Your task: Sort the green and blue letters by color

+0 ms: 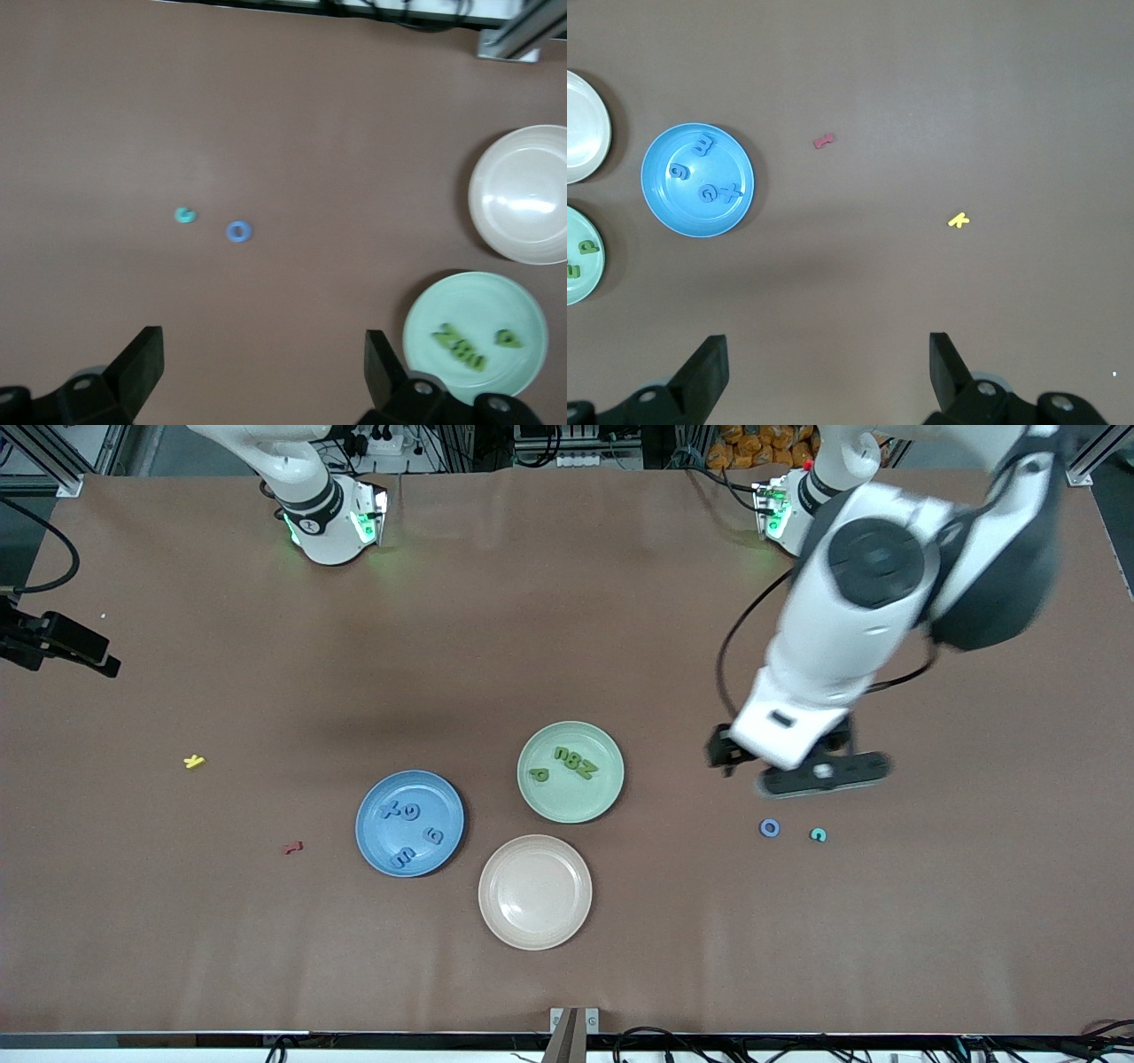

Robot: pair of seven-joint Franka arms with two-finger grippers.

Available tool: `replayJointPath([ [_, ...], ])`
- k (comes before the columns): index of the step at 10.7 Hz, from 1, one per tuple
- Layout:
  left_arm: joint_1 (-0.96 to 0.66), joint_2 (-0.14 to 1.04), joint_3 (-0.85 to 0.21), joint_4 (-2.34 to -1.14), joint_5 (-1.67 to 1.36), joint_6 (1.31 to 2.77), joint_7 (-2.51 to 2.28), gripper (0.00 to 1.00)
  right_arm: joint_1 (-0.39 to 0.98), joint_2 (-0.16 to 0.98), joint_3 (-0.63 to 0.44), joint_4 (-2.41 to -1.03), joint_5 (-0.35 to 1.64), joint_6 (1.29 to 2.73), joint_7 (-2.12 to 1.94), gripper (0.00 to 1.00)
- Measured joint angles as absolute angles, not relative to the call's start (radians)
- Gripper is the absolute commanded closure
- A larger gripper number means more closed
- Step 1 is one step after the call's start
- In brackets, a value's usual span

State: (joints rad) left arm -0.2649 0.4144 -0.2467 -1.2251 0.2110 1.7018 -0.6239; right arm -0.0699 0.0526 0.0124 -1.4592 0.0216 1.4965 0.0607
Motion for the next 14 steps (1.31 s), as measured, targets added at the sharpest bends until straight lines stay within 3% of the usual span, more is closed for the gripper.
replayJointPath([
  [3, -0.121, 0.307, -0.246, -1.236, 0.166, 1.574, -0.387, 0.00, -0.070, 0.056, 0.013, -1.459, 0.022, 1.496, 0.061, 0.00],
  [6, 0.009, 0.206, -0.241, -1.303, 0.133, 1.544, -0.128, 0.00, -0.070, 0.057, 0.012, -1.459, 0.022, 1.496, 0.061, 0.00],
  [9, 0.038, 0.114, -0.176, -1.386, 0.048, 1.543, -0.073, 0.00, -0.070, 0.057, 0.013, -1.459, 0.022, 1.497, 0.061, 0.00],
  [14, 0.053, -0.002, -0.168, -1.522, 0.040, 1.552, -0.061, 0.00, -0.070, 0.057, 0.013, -1.456, 0.022, 1.502, 0.061, 0.00],
])
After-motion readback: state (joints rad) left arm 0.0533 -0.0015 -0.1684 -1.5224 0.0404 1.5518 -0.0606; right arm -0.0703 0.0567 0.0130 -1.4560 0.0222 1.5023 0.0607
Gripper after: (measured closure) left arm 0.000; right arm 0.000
